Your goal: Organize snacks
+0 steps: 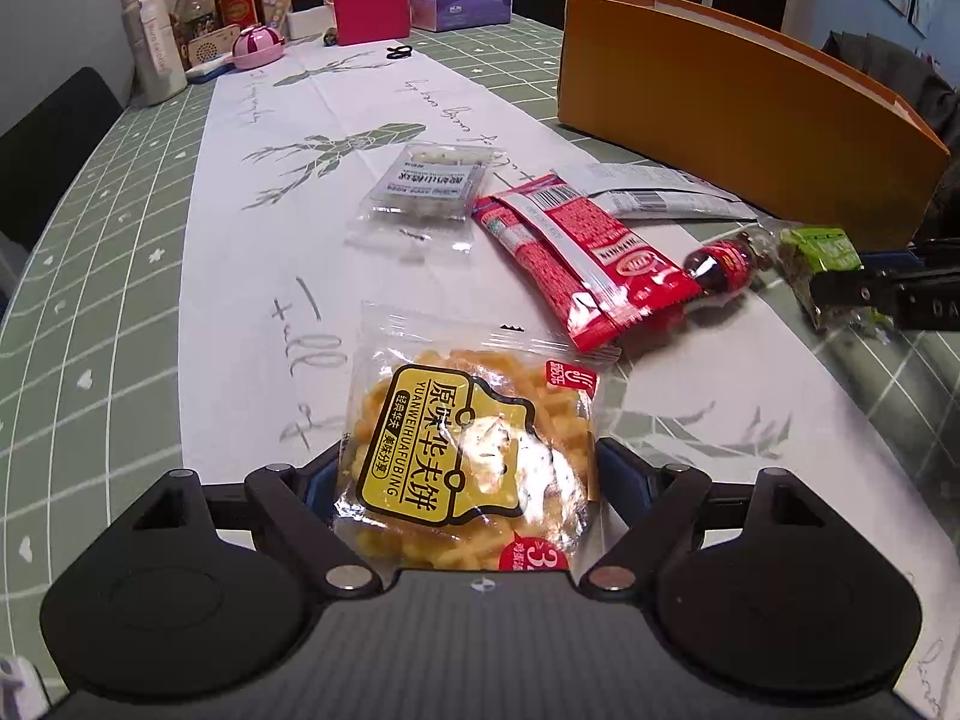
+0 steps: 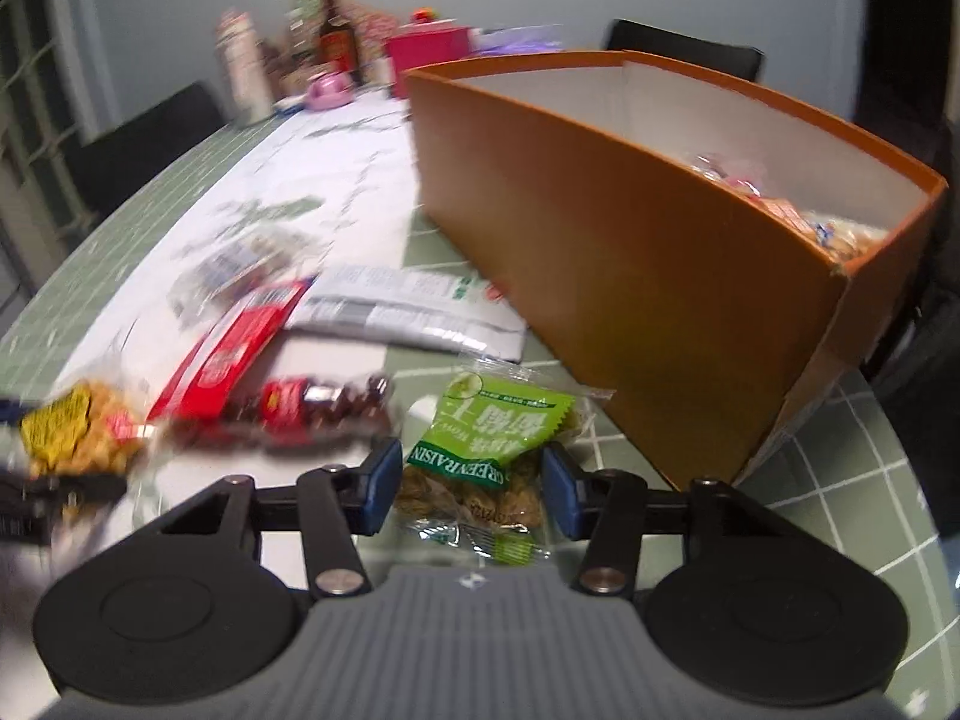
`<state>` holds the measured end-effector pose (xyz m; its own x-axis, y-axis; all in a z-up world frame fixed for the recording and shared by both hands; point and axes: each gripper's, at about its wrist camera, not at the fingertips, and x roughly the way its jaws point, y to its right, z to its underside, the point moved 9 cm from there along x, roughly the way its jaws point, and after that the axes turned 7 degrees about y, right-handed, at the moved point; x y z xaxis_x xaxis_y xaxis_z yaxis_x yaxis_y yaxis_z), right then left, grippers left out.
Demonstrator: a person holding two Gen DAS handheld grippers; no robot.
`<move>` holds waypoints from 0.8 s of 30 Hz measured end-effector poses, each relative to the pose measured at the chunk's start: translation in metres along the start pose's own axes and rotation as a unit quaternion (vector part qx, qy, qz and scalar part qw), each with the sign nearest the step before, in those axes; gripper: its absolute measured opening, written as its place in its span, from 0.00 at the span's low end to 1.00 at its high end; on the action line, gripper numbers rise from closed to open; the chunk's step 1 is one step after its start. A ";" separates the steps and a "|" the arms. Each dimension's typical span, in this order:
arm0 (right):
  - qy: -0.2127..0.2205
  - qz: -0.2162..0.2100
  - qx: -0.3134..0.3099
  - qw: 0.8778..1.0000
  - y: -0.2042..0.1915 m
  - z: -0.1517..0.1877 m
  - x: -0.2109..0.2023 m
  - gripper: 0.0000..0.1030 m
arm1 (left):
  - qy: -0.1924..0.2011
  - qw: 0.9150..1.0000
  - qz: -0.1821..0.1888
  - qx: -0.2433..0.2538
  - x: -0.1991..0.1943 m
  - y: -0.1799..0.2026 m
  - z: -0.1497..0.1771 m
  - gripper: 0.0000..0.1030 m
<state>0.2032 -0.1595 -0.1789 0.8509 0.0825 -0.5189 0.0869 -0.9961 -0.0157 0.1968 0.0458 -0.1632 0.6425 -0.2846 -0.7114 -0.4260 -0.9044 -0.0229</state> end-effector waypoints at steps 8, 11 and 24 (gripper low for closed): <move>-0.028 -0.056 -0.063 0.996 -0.004 0.025 -0.035 0.47 | -0.003 1.000 0.005 -0.015 -0.028 0.018 0.026 0.92; -0.027 -0.042 -0.070 0.996 -0.003 0.026 -0.039 0.57 | 0.003 1.000 0.002 -0.010 -0.035 0.028 0.031 0.92; -0.013 -0.008 -0.028 0.999 0.000 0.025 -0.022 0.57 | 0.033 0.997 -0.050 -0.041 -0.031 0.029 0.027 0.92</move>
<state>0.1722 -0.1625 -0.1887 0.8356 0.0975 -0.5406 0.1309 -0.9911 0.0235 0.1476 0.0364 -0.1609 0.7202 -0.2097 -0.6613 -0.3066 -0.9513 -0.0323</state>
